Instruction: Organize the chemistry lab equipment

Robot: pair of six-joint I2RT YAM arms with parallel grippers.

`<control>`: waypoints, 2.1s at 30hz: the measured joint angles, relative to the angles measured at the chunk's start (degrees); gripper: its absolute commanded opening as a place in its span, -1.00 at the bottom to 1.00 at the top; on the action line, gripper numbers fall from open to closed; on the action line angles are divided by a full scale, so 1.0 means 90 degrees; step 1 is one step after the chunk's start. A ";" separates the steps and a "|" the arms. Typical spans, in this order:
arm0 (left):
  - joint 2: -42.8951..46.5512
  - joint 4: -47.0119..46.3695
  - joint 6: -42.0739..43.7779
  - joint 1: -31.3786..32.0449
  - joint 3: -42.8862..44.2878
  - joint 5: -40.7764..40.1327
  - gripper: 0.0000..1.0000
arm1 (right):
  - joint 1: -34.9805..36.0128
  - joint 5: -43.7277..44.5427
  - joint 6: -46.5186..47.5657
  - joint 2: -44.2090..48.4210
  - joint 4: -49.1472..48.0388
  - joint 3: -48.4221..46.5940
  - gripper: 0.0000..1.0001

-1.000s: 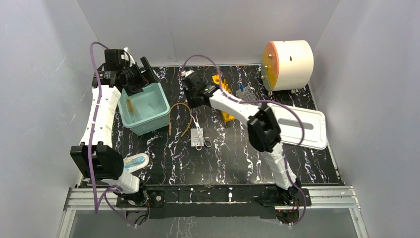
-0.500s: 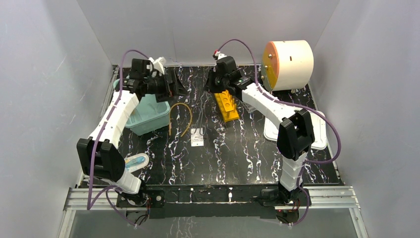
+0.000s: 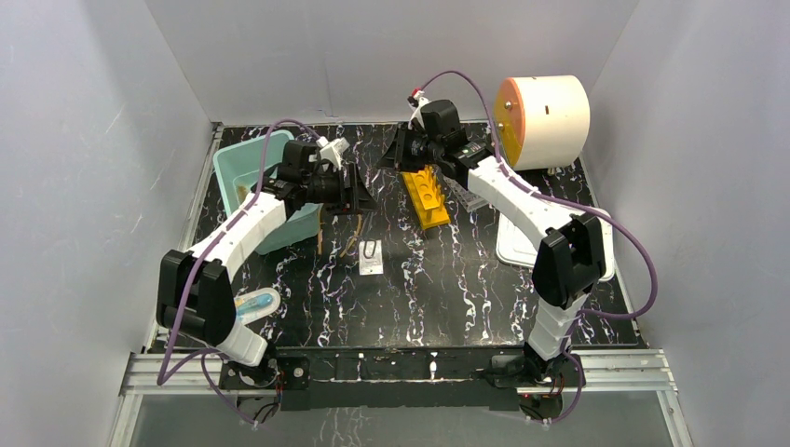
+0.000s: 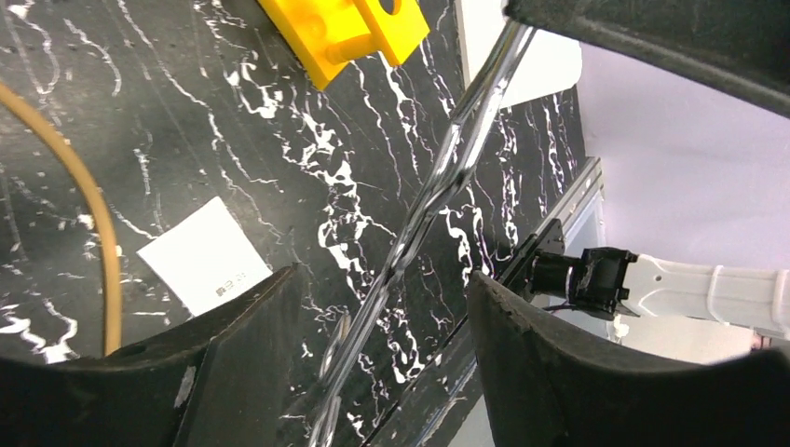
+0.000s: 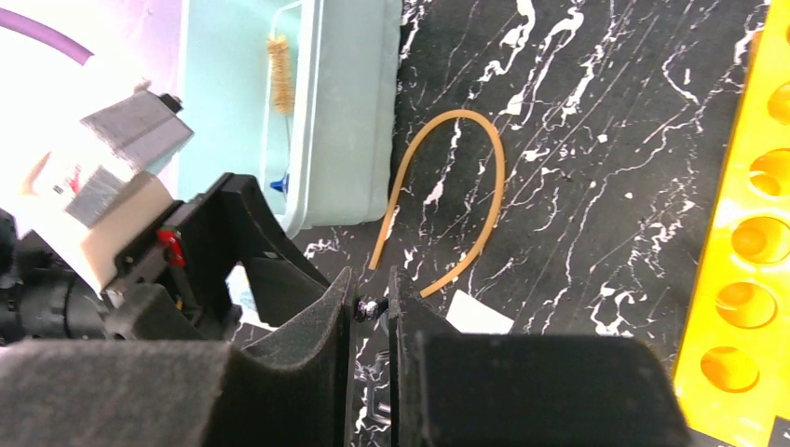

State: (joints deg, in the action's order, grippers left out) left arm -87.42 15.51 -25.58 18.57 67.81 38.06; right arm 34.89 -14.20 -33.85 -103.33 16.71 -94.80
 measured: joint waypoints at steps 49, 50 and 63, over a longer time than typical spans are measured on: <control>-0.0488 0.3237 0.0889 -0.2327 0.3502 -0.4279 -1.00 | -0.0821 -0.0396 -0.0051 0.1307 -0.0750 0.0811 0.46; -0.0571 0.3232 0.0838 -0.2492 0.3487 -0.4228 -1.00 | -0.0821 -0.0398 -0.0049 0.1299 -0.0748 0.0811 0.46; -0.1574 0.2635 0.0274 -0.3031 0.2693 -0.3230 -1.00 | -0.0821 -0.0529 -0.0032 0.1122 -0.0835 0.0852 0.46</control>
State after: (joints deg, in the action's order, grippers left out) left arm -101.58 39.22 -23.11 -8.71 92.05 8.99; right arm 27.51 -18.96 -34.13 -93.23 9.19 -87.13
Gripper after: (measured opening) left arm 0.042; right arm 0.730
